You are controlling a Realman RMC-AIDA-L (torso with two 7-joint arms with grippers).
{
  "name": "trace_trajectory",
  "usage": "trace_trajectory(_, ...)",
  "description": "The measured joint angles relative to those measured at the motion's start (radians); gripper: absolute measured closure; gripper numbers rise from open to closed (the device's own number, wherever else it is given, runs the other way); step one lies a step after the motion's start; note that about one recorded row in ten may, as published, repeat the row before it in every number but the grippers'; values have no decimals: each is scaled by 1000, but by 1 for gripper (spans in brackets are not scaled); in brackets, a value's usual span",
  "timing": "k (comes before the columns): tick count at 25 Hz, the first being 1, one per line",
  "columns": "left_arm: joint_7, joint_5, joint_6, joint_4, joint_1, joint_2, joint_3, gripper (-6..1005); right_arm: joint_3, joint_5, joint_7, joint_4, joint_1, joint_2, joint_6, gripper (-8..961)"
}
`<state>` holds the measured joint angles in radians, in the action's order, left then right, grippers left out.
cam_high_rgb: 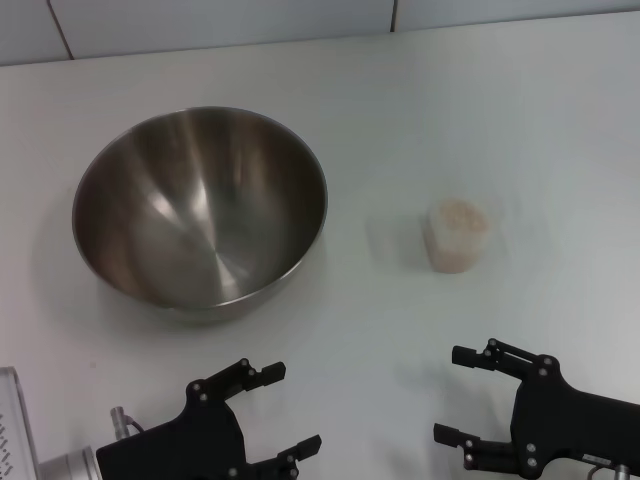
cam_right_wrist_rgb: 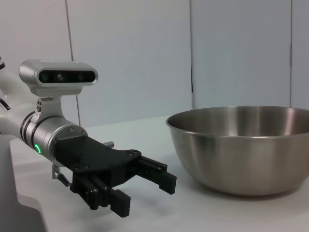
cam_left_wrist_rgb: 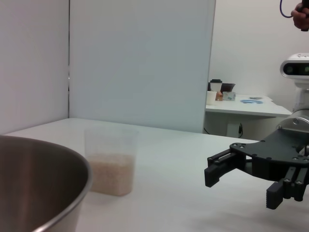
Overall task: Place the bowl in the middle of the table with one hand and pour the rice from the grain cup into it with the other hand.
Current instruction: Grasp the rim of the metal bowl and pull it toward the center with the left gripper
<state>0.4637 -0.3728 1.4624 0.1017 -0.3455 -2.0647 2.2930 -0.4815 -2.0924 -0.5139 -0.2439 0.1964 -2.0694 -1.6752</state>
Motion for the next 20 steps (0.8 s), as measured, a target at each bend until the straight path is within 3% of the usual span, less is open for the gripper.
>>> trace_trajectory(12, 10, 0, 0, -4, -8, 0, -3, 186, 5, 0, 0, -2, 7, 0, -6, 127)
trace_trajectory(14, -17, 6, 50, 9, 6, 1, -12, 187, 6, 0, 0, -2, 7, 0, -6, 127)
trace_trajectory(17, -79, 13, 177, 16, 27, 2, -79, 187, 7, 0, 0, -2, 8, 0, -6, 127)
trace_trajectory(20, -89, 14, 309, 28, 44, 11, -218, 187, 7, 0, 0, -1, 7, -1, -5, 128)
